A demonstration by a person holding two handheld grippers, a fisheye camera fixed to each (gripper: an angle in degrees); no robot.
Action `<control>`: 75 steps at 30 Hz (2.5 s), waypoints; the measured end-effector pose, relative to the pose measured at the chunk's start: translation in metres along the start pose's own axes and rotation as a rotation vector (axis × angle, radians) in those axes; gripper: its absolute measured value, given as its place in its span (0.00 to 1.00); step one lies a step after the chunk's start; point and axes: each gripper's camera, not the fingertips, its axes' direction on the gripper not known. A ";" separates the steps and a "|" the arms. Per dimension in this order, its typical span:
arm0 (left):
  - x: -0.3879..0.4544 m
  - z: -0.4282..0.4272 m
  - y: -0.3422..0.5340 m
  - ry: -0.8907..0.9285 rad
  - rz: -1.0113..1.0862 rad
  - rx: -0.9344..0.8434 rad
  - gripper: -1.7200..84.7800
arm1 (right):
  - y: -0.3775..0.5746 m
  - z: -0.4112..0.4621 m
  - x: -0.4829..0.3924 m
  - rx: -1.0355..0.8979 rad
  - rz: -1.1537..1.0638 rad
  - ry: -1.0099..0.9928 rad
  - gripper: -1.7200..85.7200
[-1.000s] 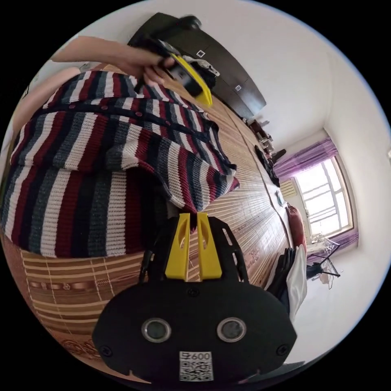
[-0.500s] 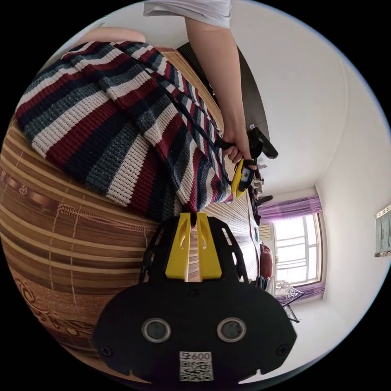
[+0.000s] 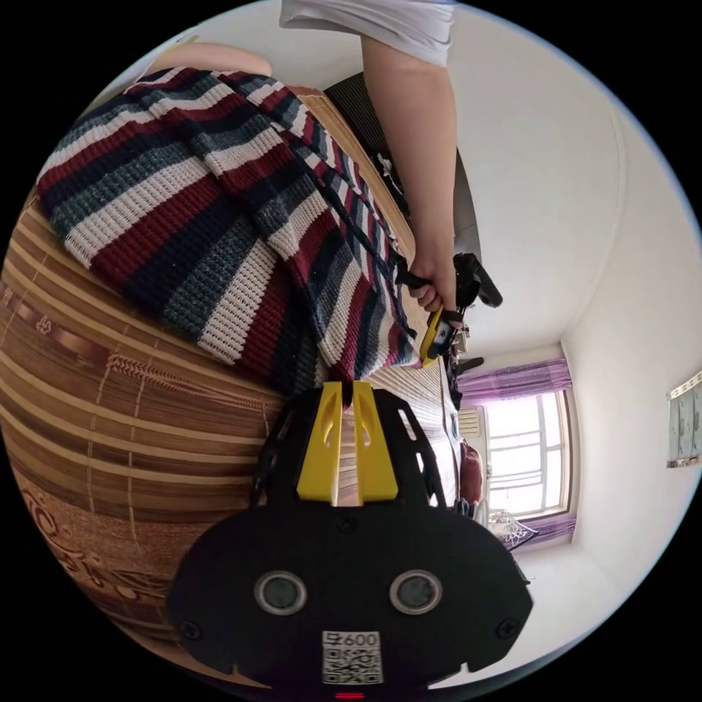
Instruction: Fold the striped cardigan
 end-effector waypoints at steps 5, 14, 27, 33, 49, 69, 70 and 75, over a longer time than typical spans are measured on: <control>-0.007 0.024 -0.015 0.049 0.000 0.031 0.05 | 0.010 0.006 0.007 -0.005 0.011 0.020 0.01; -0.012 -0.023 0.004 0.158 -0.033 0.007 0.11 | 0.018 0.020 0.015 -0.025 0.015 0.028 0.01; 0.063 -0.015 0.028 -0.075 0.102 -0.244 0.09 | 0.028 0.032 0.023 -0.030 0.015 0.035 0.01; 0.102 -0.023 0.033 -0.138 0.203 -0.251 0.04 | 0.033 0.037 0.026 -0.030 0.017 0.035 0.01; 0.083 -0.045 0.004 -0.118 0.109 -0.164 0.16 | 0.039 0.046 0.029 -0.036 0.013 0.039 0.01; 0.053 -0.073 -0.046 -0.027 0.085 -0.198 0.14 | 0.038 0.052 0.023 -0.044 0.015 0.052 0.01; 0.050 -0.071 -0.049 -0.013 0.068 -0.181 0.13 | 0.038 0.052 0.022 -0.044 0.014 0.054 0.01; 0.057 -0.026 -0.064 -0.073 0.091 -0.224 0.13 | 0.036 0.051 0.018 -0.042 0.014 0.054 0.01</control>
